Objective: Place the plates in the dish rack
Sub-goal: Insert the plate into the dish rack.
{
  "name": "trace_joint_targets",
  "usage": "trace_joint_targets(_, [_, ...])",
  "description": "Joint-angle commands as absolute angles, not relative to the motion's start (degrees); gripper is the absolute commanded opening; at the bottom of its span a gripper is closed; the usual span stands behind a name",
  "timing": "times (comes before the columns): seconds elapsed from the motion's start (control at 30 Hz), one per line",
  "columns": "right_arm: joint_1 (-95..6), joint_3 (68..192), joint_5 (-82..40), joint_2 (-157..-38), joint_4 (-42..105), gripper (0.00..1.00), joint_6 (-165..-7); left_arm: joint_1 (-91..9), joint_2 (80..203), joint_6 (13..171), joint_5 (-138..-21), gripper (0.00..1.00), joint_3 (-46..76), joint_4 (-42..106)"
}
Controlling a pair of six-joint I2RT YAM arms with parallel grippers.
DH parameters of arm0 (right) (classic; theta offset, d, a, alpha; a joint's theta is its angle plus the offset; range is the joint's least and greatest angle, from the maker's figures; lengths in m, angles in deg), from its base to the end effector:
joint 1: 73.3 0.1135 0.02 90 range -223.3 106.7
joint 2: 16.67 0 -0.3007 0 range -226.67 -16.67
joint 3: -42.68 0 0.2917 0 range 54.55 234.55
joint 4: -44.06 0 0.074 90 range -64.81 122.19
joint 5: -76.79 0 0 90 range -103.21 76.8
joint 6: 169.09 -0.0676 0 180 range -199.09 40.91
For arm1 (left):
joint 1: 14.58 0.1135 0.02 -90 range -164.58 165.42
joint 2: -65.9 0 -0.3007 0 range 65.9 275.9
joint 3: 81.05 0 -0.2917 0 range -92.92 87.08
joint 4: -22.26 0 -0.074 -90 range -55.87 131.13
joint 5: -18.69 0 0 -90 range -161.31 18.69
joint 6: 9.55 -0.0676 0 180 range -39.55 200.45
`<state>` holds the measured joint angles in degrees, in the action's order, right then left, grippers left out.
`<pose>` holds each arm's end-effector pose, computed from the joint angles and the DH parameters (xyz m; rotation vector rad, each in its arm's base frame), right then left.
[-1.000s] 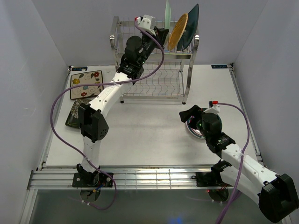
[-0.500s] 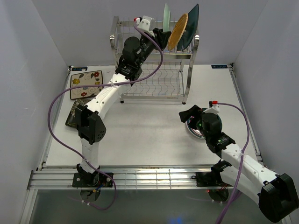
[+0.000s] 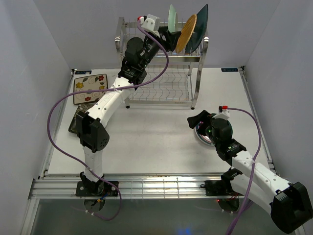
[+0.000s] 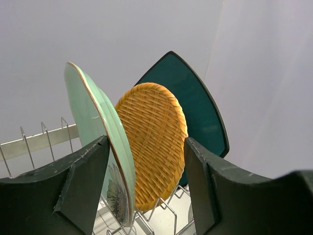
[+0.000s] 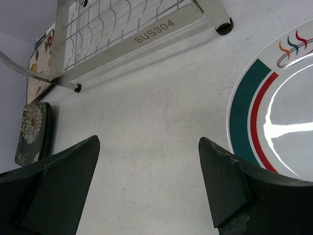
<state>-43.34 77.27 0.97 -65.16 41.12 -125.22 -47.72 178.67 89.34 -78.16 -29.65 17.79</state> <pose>0.2140 0.1042 0.2282 0.4420 1.8613 0.6847 0.4556 -0.3071 0.5193 0.3662 1.1951 -0.7110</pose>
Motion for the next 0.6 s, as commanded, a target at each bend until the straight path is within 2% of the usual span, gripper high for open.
trace_joint_targets(0.0, [-43.5,79.25,0.94,-65.28,43.35,0.87,-125.32,-48.5,175.41,89.59,-81.5,0.72,-32.63,16.55])
trace_joint_targets(0.2, [-43.5,79.24,1.21,-65.19,43.26,0.88,-125.24,-50.17,178.75,90.3,-83.26,0.72,-36.67,18.13])
trace_joint_targets(0.57, [-43.5,78.72,1.47,-63.69,42.74,0.88,-124.8,-54.39,182.7,86.7,-78.7,0.72,-40.89,19.36])
